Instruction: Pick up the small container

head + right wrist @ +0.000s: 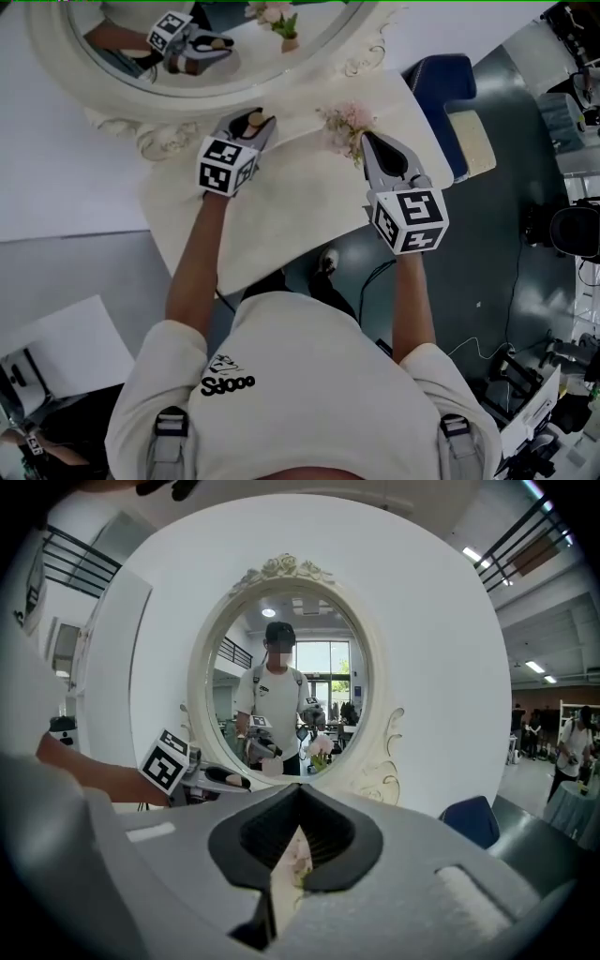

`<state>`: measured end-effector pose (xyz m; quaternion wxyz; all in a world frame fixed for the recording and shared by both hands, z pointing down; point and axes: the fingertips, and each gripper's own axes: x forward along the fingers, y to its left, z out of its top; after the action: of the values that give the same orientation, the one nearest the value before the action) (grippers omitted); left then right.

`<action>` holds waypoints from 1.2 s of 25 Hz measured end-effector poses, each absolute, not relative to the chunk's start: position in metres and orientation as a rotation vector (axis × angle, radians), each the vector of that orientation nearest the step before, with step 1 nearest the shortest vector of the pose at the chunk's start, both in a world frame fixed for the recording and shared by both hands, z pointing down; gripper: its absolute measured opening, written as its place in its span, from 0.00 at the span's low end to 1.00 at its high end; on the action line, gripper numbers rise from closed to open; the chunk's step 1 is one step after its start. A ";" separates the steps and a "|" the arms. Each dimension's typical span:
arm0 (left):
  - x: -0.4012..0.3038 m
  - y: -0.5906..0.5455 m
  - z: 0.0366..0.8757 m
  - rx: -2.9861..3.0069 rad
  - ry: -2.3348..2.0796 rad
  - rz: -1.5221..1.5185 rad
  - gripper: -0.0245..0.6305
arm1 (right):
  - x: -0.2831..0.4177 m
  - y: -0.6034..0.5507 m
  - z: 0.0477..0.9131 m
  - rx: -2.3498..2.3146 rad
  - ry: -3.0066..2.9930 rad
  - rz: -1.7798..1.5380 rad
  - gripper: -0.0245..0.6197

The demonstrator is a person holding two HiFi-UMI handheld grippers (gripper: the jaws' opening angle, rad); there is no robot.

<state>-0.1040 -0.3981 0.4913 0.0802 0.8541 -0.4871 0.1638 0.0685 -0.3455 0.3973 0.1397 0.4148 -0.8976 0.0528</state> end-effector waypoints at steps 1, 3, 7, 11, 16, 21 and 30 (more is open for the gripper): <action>-0.105 -0.393 0.481 2.563 -1.469 0.483 0.25 | 0.066 -0.346 0.392 1.186 -2.607 0.137 0.04; -0.109 -0.385 0.459 2.579 -1.499 0.467 0.25 | 0.060 -0.346 0.382 1.162 -2.630 0.102 0.04; -0.120 -0.372 0.419 2.603 -1.569 0.450 0.25 | 0.051 -0.349 0.365 1.124 -2.674 0.060 0.04; -0.129 -0.360 0.381 2.621 -1.628 0.430 0.25 | 0.041 -0.355 0.346 1.084 -2.730 0.045 0.04; -0.130 -0.342 0.348 2.648 -1.683 0.390 0.25 | 0.026 -0.356 0.327 1.023 -2.762 -0.042 0.04; -0.124 -0.327 0.316 2.700 -1.704 0.377 0.25 | 0.017 -0.356 0.308 0.982 -2.783 -0.126 0.04; -0.119 -0.300 0.276 2.745 -1.770 0.325 0.25 | 0.013 -0.343 0.295 0.950 -2.791 -0.183 0.04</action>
<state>-0.1187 -0.3001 0.2764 -0.0701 0.8342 -0.5380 0.0988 0.0127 -0.3431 0.2945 0.0939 0.3202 -0.9407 -0.0618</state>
